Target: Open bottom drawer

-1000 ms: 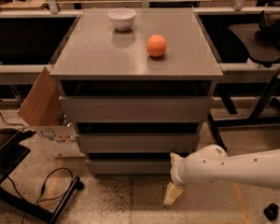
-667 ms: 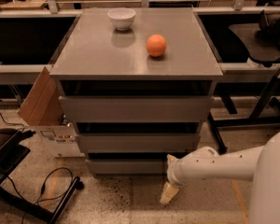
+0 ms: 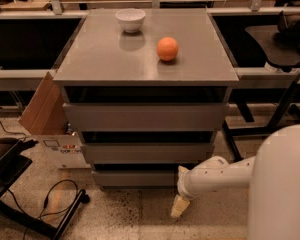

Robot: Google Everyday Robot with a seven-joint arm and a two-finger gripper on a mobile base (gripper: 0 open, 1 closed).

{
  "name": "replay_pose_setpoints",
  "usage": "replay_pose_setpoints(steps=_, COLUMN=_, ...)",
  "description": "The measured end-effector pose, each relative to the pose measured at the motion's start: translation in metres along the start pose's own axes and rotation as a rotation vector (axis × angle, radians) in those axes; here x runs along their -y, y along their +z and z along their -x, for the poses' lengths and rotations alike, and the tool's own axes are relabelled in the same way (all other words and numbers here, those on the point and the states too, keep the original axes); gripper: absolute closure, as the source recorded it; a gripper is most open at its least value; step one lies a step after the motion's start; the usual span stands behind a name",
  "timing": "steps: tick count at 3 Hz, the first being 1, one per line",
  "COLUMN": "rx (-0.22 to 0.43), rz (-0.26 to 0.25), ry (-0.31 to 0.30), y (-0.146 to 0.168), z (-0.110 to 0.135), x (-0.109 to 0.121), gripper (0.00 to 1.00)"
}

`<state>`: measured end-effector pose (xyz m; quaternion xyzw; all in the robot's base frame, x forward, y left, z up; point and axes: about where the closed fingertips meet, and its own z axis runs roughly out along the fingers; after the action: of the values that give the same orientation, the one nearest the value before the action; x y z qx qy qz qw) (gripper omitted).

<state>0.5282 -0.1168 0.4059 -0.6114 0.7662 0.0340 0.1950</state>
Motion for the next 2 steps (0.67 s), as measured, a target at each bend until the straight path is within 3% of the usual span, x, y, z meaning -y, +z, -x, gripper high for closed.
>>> replay_pose_setpoints(steps=2, rx=-0.038, rz=-0.003, ry=-0.034, y=0.068, z=-0.022, x=0.020, gripper=0.00)
